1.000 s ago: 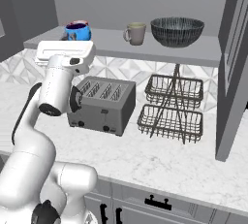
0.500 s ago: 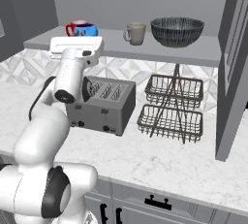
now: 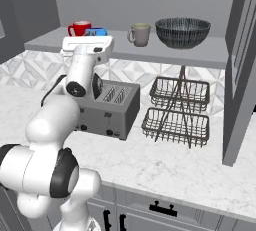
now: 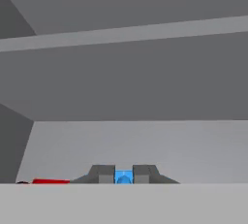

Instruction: Gather all objects into one cabinet and sort the glasses and bowls to opposite sides.

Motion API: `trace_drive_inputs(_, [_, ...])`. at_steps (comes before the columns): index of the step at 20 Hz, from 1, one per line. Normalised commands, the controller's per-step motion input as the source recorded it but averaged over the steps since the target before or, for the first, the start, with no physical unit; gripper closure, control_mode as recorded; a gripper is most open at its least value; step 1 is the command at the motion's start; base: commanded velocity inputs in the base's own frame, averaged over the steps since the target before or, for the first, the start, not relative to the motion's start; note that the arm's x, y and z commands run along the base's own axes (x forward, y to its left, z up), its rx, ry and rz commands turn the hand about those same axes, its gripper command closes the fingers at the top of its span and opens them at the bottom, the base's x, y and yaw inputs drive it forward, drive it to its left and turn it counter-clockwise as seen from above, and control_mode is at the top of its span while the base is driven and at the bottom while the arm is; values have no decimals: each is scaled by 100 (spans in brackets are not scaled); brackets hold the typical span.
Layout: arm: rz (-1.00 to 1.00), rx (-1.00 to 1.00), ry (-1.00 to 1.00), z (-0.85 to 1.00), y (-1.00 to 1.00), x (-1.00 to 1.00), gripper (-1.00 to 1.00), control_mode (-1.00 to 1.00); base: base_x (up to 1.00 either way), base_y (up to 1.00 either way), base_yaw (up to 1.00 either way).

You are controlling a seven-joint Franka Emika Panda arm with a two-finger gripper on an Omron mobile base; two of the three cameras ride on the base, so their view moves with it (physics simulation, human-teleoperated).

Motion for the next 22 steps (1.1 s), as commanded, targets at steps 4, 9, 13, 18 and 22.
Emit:
trace_drive_inputs(4, [3, 1, 0, -18, 0, 53, 100, -100, 0, 0, 0])
trace_drive_inputs(9, [4, 1, 0, -17, 0, 54, 100, -100, 0, 0, 0])
trace_drive_inputs(13, [2, 0, -1, -25, 0, 55, 100, -100, 0, 0, 0])
trace_drive_inputs(18, [0, 0, -3, -31, 0, 58, 100, -100, 0, 0, 0])
trace_drive_inputs(22, [0, 0, -4, -36, 0, 54, 100, -100, 0, 0, 0])
